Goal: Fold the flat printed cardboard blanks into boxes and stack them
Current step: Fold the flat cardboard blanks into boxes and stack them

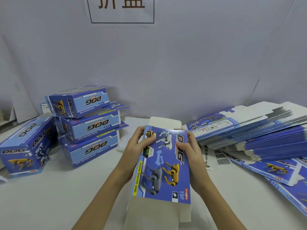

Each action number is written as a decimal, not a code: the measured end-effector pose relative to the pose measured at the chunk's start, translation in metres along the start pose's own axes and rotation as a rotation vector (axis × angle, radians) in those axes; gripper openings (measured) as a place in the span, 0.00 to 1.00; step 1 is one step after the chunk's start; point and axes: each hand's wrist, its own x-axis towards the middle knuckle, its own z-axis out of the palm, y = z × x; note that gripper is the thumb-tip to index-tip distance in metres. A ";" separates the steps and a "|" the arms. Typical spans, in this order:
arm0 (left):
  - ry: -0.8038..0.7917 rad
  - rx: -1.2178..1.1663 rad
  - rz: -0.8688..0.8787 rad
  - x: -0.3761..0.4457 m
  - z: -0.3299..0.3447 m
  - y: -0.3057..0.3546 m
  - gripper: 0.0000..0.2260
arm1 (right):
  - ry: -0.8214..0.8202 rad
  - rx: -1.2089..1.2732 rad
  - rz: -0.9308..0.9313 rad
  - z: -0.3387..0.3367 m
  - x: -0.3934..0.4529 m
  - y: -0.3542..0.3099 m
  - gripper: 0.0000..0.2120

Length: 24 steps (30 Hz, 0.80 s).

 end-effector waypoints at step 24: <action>0.053 0.078 0.085 0.005 -0.001 -0.002 0.13 | 0.035 -0.009 -0.021 0.002 -0.003 -0.007 0.26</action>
